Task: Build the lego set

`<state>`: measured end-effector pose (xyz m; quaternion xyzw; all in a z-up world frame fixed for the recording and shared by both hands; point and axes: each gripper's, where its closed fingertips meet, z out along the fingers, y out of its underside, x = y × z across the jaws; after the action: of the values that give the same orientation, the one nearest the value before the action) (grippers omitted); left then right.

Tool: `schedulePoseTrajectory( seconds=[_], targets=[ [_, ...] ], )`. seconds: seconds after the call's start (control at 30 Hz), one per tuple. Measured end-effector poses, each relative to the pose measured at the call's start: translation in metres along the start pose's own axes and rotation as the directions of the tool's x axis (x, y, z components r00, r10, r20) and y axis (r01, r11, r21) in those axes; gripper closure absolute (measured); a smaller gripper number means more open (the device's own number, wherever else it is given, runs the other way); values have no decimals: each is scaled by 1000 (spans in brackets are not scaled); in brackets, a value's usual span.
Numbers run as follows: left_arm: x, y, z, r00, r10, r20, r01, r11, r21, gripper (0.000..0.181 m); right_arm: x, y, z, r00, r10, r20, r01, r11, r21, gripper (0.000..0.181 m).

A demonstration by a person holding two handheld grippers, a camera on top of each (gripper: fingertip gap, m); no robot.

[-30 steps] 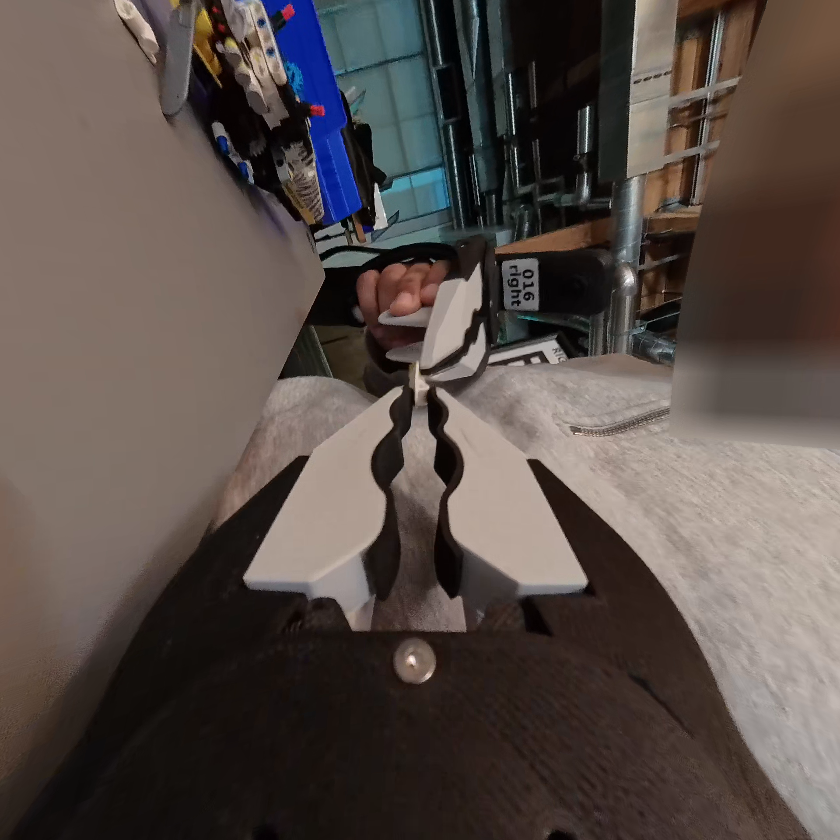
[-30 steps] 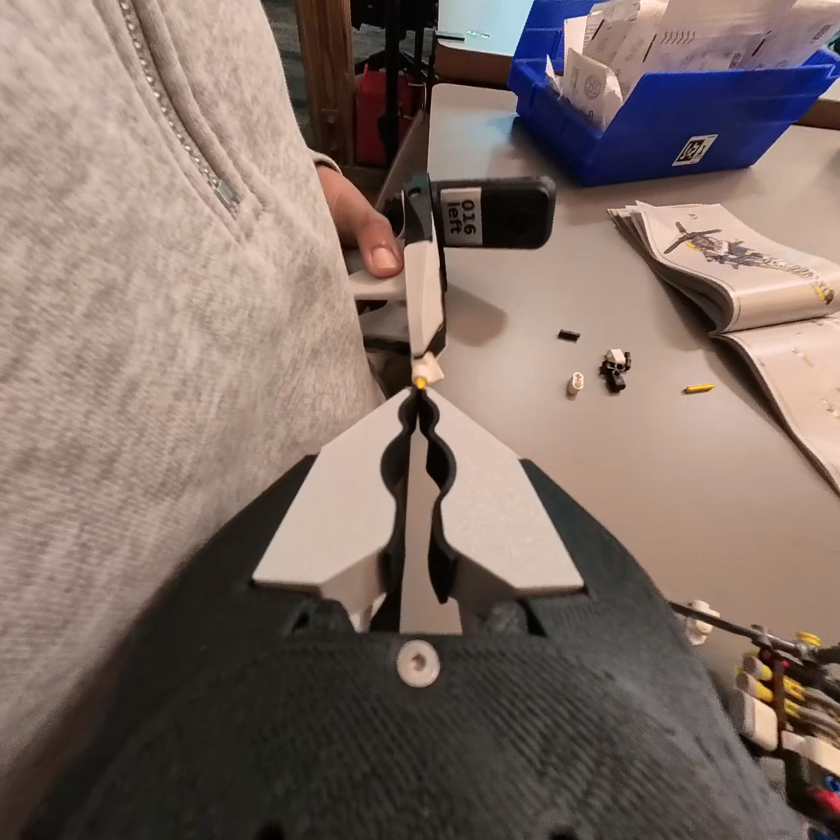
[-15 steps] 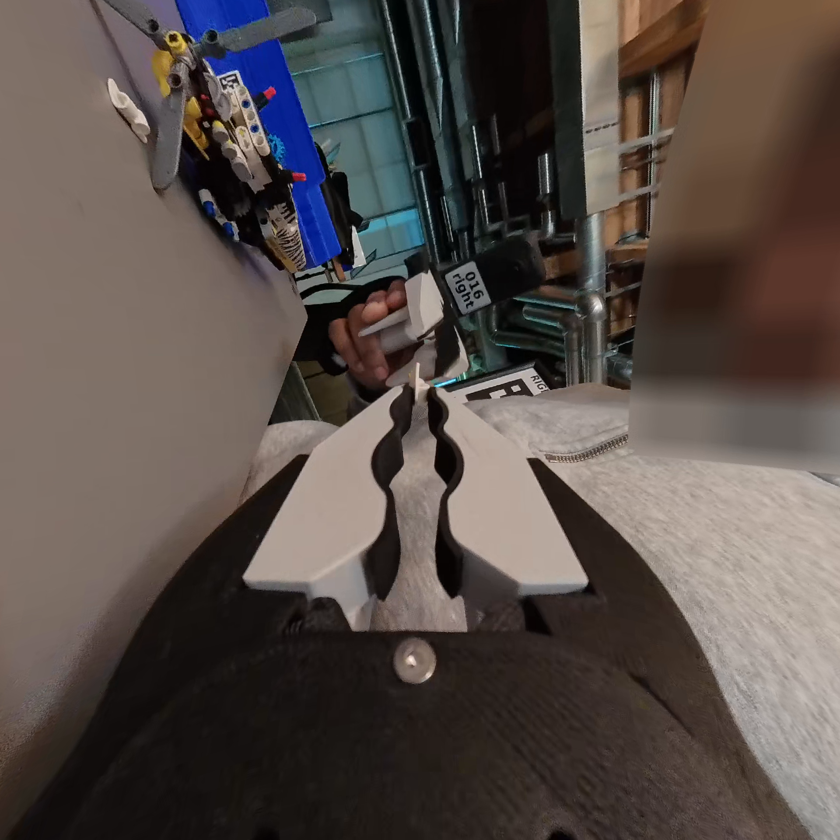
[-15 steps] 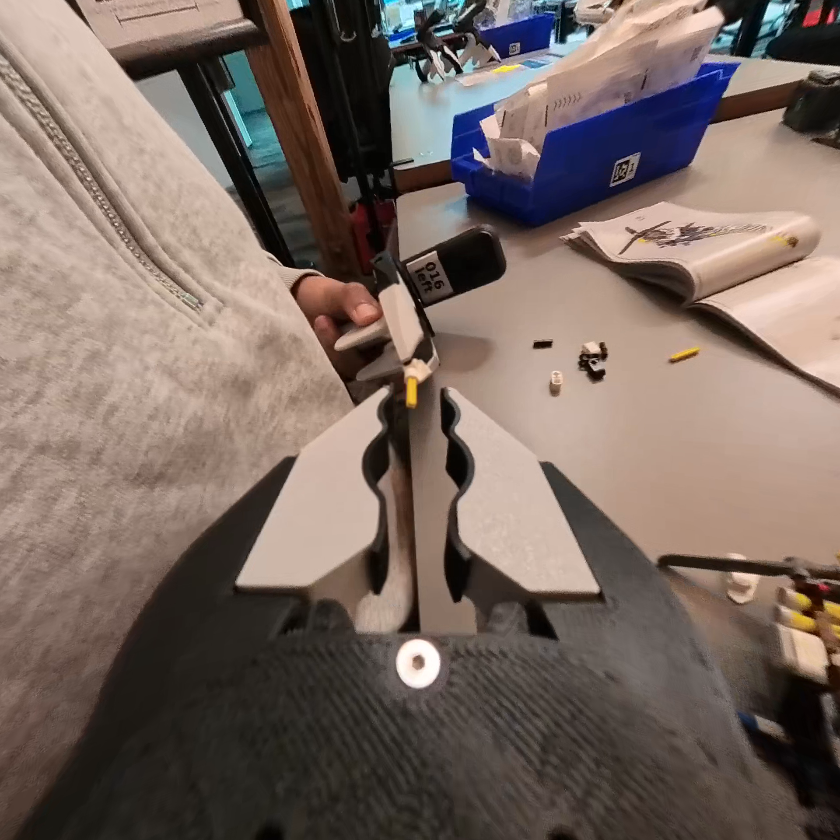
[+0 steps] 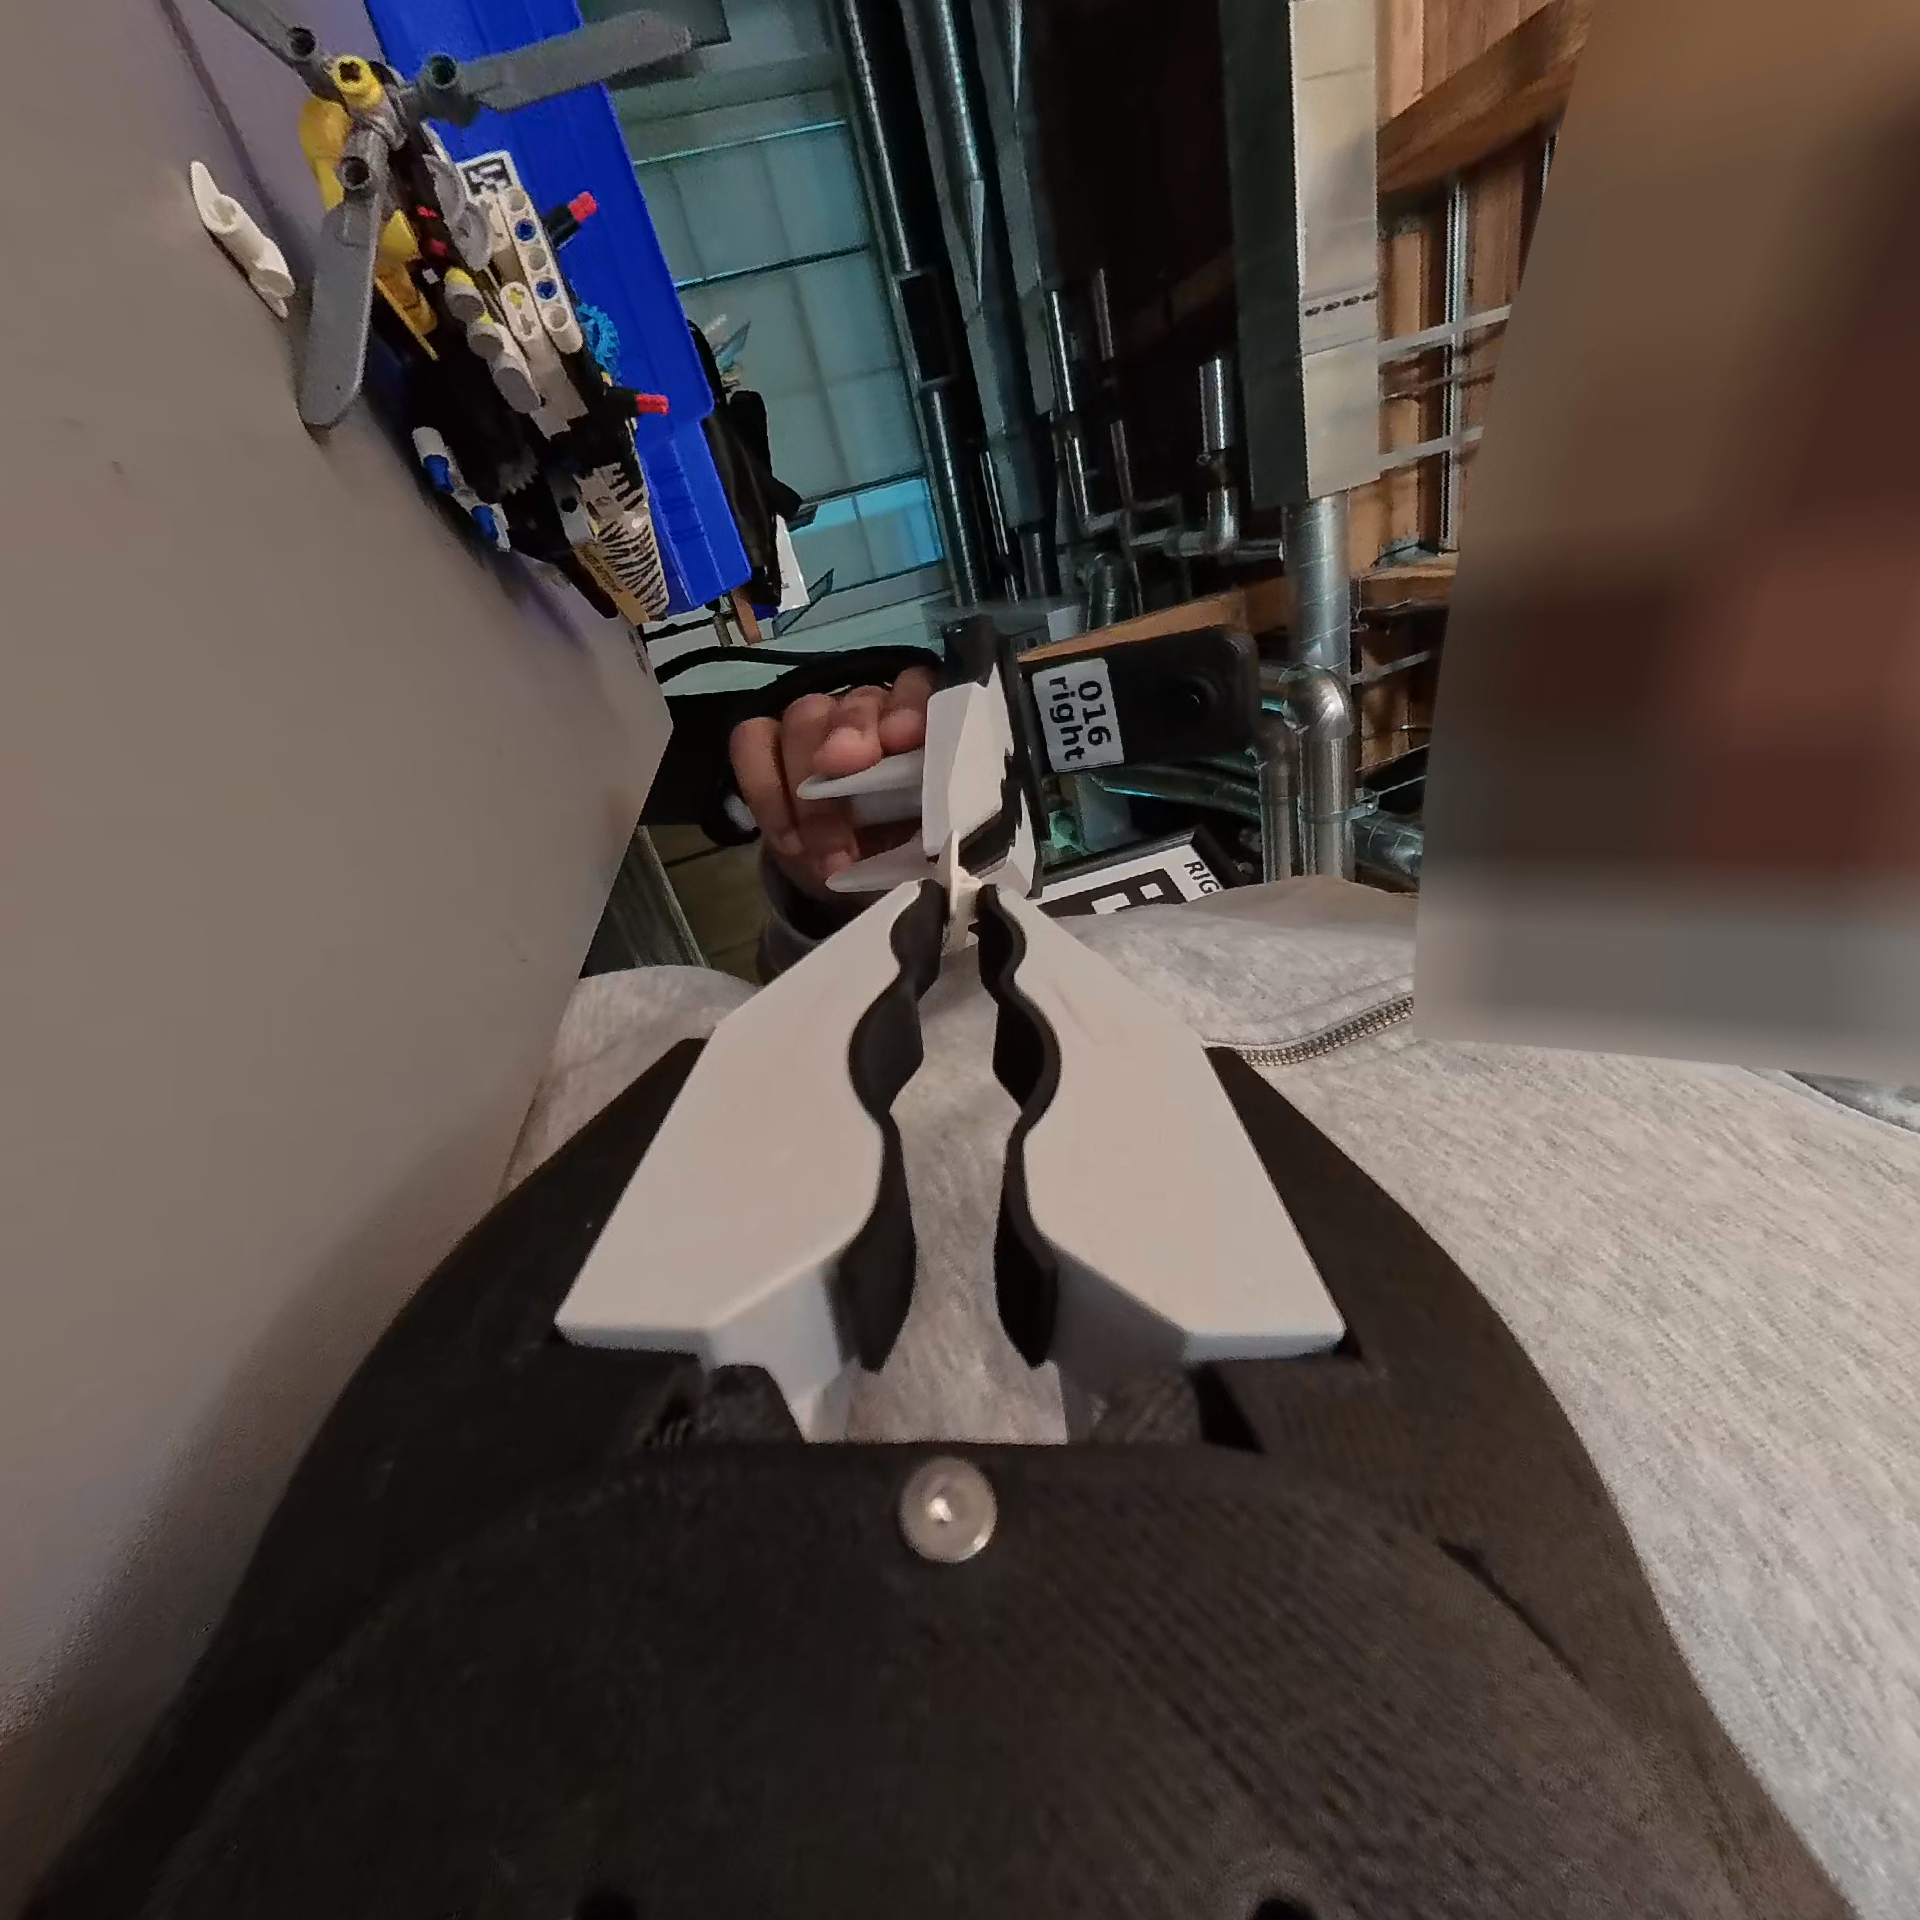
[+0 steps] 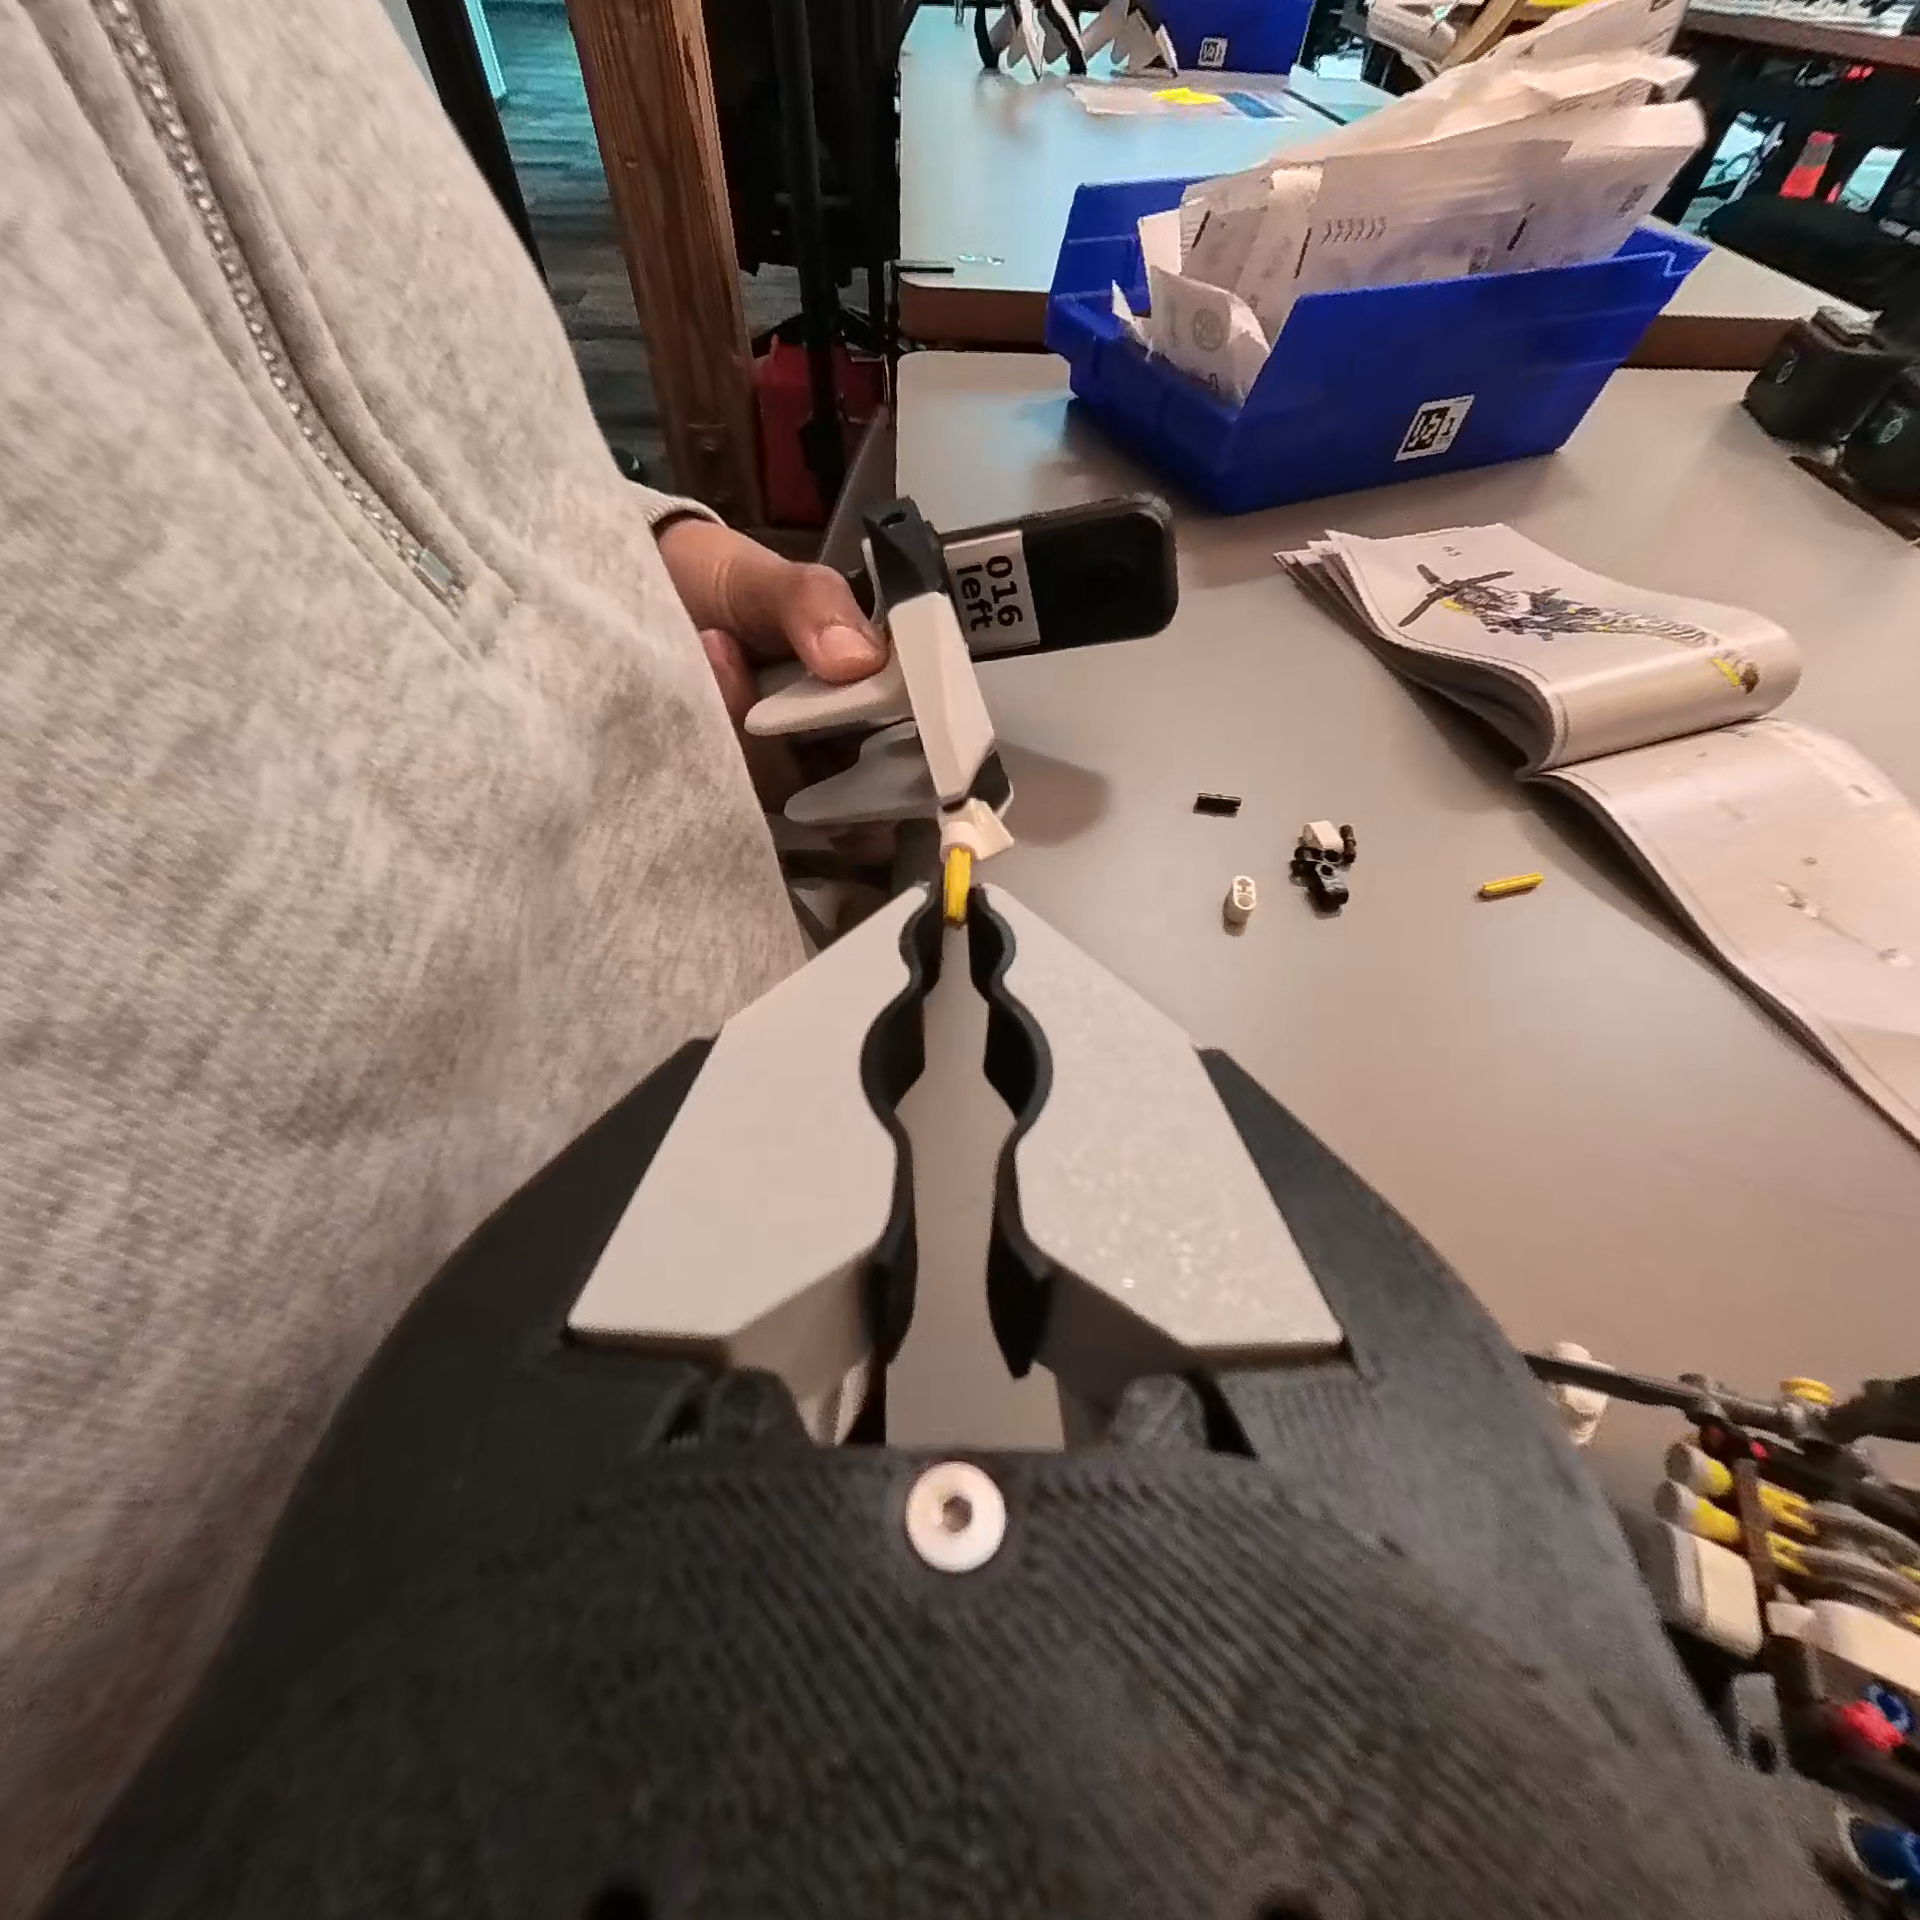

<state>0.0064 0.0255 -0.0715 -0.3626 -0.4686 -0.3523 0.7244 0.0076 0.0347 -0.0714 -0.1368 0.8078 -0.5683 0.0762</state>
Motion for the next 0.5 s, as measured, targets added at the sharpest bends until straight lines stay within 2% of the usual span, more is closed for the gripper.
schedulePoseTrajectory(
  seconds=[0.5],
  targets=[
    [-1, 3, 1, 999, -27, -42, 26, 1000, -17, 177, -3, 6, 3, 1000, 21, 9, -21, 1000, -12, 179]
  ],
)
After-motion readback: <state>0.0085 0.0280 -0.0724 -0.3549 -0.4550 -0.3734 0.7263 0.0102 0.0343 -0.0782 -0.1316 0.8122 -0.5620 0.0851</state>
